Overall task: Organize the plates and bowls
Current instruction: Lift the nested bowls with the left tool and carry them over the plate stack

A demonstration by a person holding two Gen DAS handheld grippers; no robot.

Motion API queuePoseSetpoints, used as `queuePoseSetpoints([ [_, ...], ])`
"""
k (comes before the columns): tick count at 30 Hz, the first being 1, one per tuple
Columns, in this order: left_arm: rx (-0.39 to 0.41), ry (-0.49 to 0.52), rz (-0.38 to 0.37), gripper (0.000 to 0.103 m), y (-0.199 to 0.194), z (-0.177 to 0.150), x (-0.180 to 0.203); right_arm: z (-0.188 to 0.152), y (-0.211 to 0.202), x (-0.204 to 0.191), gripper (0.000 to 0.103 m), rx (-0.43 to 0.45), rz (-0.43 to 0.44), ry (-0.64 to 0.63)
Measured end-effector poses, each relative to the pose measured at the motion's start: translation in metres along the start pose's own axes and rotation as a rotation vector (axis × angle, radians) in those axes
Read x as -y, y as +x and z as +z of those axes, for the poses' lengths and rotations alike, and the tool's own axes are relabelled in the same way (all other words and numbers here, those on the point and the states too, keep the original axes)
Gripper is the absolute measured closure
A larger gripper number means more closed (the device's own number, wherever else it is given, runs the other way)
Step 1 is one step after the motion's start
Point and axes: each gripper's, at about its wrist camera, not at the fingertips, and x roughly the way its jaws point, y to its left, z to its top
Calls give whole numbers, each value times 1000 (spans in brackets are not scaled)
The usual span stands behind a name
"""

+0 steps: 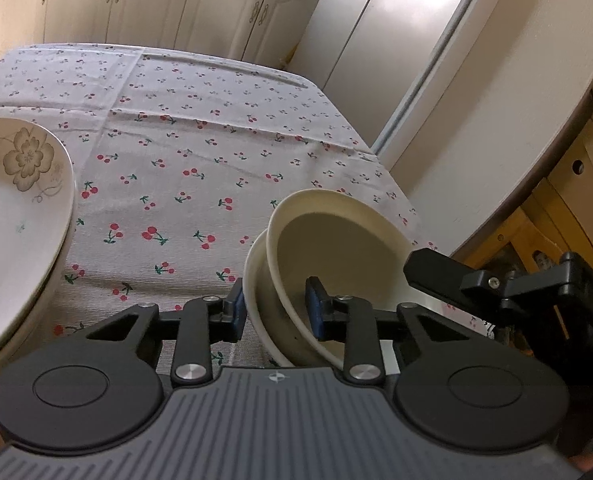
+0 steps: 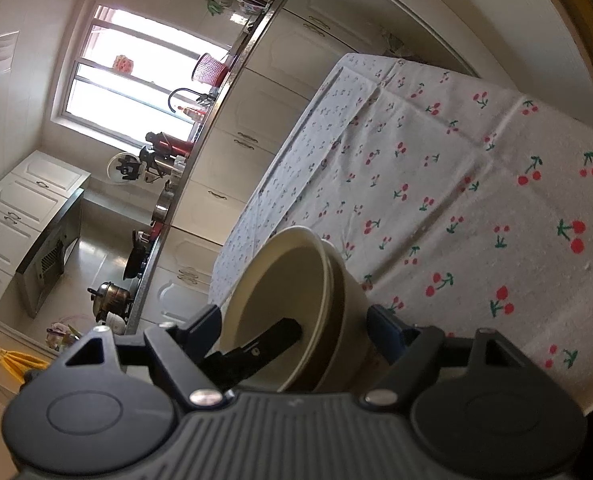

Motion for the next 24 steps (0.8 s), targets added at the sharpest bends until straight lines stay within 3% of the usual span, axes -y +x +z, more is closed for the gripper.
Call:
queuePoseSetpoints([
  [24,125,-23,41,71,-55,20,-13,-6,15,-46,23,-53,72,-42],
])
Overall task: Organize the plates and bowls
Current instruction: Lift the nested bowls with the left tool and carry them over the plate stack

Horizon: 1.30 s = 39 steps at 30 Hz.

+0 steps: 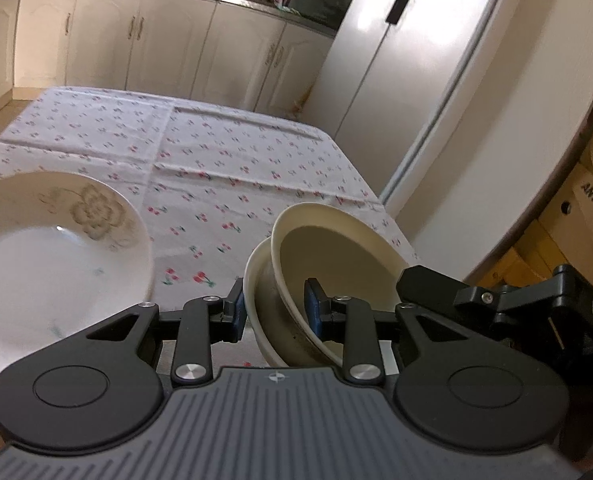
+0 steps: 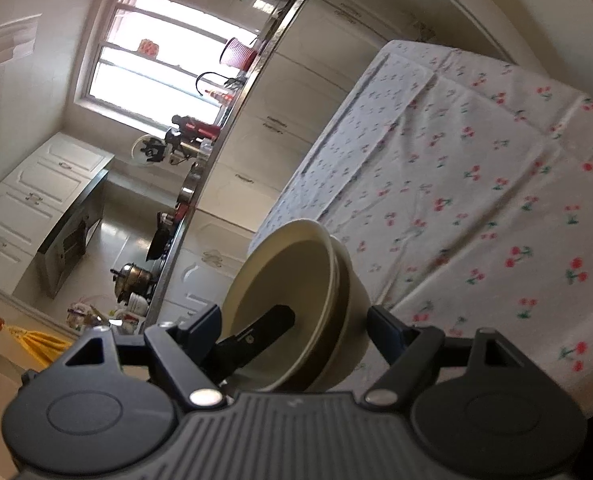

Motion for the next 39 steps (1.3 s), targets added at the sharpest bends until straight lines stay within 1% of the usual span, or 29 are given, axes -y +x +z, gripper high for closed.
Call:
queuePoseSetpoints([
  [10,78,-60,55,71,-37,17,-33,0,37,-39,23,-81,68,-34],
  [15,124,-98,105,71,-54,26,-58,-6,68,-67,23,-145,100,-77],
  [19,157,-135,163,72,-64,31,-83,-16,98,-84,22,-210,120,-109],
  [23,160,-177,208,71,-63,31,-103,-25,126,-87,22,-269,126,-99],
  [27,133,-212,229,71,-53,28,-116,-32,144,-85,22,-299,103,-94],
  [30,113,-233,227,71,-50,27,-123,-33,150,-83,22,-310,86,-85],
  [34,99,-242,223,71,-48,28,-122,-35,152,-79,22,-310,71,-86],
  [39,85,-255,220,71,-47,27,-128,-37,154,-81,22,-305,54,-128],
])
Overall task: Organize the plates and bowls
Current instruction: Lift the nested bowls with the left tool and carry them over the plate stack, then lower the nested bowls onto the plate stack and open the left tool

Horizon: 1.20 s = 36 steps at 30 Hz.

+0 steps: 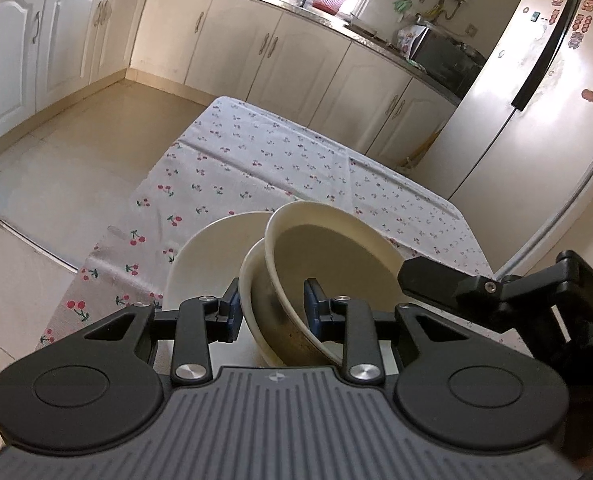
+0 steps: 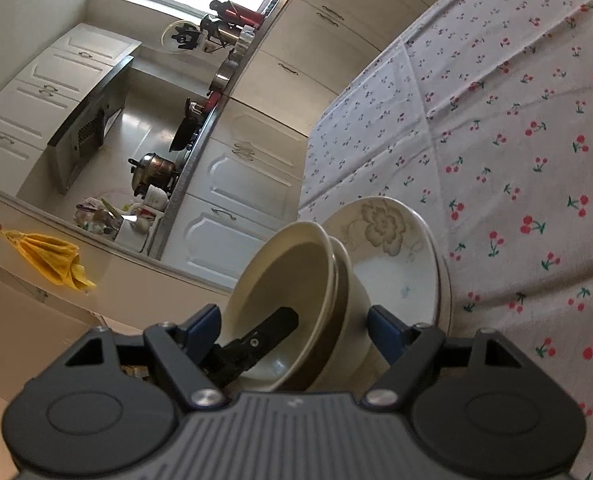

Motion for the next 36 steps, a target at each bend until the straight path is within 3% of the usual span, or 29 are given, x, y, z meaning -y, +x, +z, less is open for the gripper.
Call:
queuePoseSetpoints([
  [8,-9,-7,1,70,3,3,-3,1,2,-2,21,7,-5,-33],
  [12,-4,-3,11,68,1,1,-3,0,-1,-6,16,18,-21,-73],
  [18,36,15,57,52,-5,-1,-2,-1,-20,-17,7,91,-75,-174],
  [27,106,56,111,26,-35,-5,7,-8,-52,-12,7,183,-157,-247],
  [31,120,79,134,8,-48,-11,15,-15,-62,-12,6,215,-210,-279],
  [36,135,125,163,3,-64,-22,26,-27,-75,-12,2,234,-251,-318],
])
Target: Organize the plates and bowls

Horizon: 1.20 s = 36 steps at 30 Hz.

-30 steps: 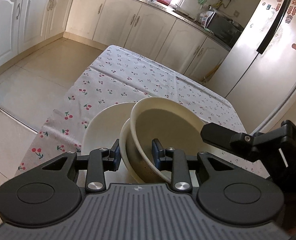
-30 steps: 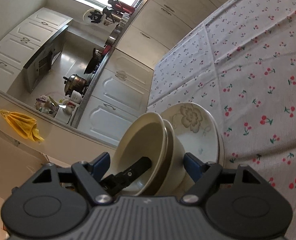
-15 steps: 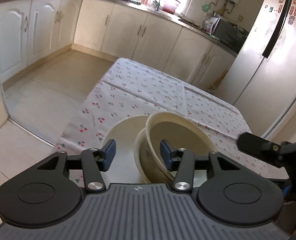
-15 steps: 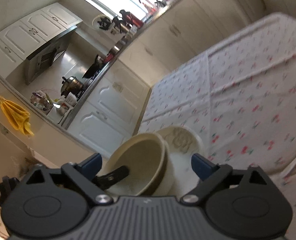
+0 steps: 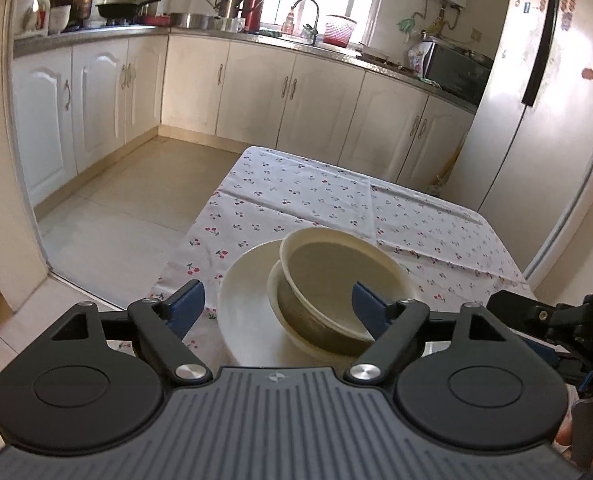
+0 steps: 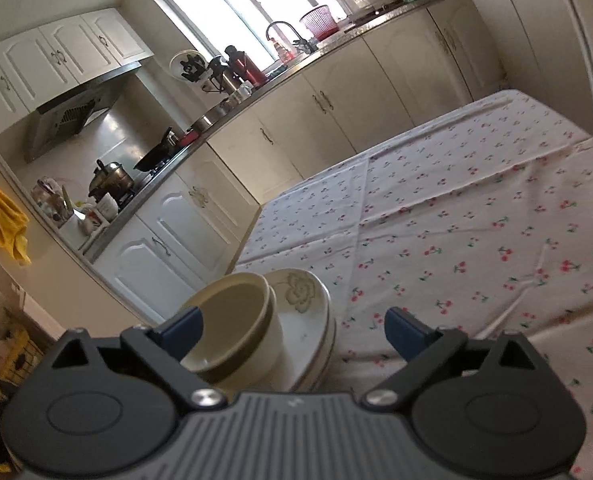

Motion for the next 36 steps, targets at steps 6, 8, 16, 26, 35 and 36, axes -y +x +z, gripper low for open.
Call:
queuePoseSetpoints([
  [6,4,31,24,0,-12,-8,4,-12,-17,-2,1,5,-24,-38],
  [8,1,36,29,0,-15,-11,7,-16,-21,-4,1,5,-35,-52],
  [16,-12,74,50,0,-22,-21,9,-33,-31,-9,1,-11,-88,-80],
  [26,-11,87,64,0,-36,-31,11,-48,-40,-23,1,-22,-159,-154],
  [35,7,100,76,0,-42,-36,9,-55,-47,-28,1,-11,-181,-169],
  [36,7,99,75,0,-42,-36,8,-55,-47,-28,1,-11,-181,-171],
])
